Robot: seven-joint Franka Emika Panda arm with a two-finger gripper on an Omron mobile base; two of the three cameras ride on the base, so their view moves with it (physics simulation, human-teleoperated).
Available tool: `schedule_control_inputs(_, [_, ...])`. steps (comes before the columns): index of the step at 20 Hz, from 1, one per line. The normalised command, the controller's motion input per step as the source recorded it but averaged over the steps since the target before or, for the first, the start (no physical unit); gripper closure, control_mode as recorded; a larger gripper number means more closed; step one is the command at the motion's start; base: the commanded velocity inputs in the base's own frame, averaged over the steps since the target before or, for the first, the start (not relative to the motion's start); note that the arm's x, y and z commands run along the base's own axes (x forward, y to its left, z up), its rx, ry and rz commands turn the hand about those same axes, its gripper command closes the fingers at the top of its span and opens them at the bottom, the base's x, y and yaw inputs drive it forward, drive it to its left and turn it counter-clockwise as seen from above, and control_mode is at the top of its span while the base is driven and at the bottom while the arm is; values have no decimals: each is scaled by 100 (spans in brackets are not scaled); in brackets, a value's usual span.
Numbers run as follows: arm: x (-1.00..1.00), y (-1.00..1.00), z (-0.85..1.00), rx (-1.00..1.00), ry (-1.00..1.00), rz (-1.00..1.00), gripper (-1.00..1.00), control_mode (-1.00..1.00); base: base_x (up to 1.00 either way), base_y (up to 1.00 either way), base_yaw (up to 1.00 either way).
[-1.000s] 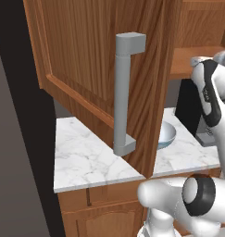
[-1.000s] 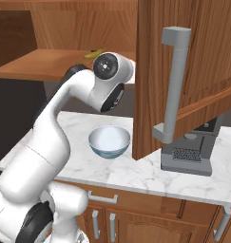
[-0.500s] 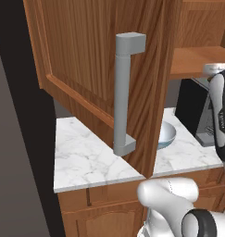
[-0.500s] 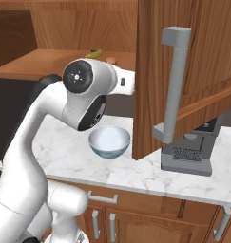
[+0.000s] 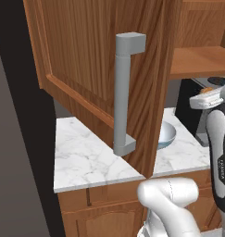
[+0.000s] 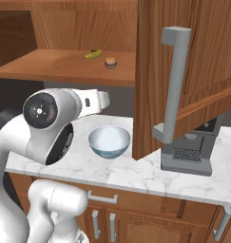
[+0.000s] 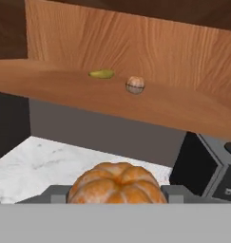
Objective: Open the cabinet. Pick the tangerine and tangerine from the cabinet and place them into the bowl. Then close the cabinet.
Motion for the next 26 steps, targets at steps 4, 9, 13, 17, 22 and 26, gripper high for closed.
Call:
schedule_control_inputs(4, [-8,53,-59,-15,19,18,100,-100,0,0,0])
schedule_control_inputs(9, [2,32,-43,-15,26,10,100,-100,0,0,0])
schedule_control_inputs(13, [28,28,-18,-13,22,4,100,-100,0,0,0])
schedule_control_inputs(17, [18,0,-13,0,0,0,100,-100,0,0,0])
schedule_control_inputs(22, [7,0,-43,-4,0,0,100,-100,0,0,0])
schedule_control_inputs(26, [8,0,-50,-5,0,0,100,-100,0,0,0])
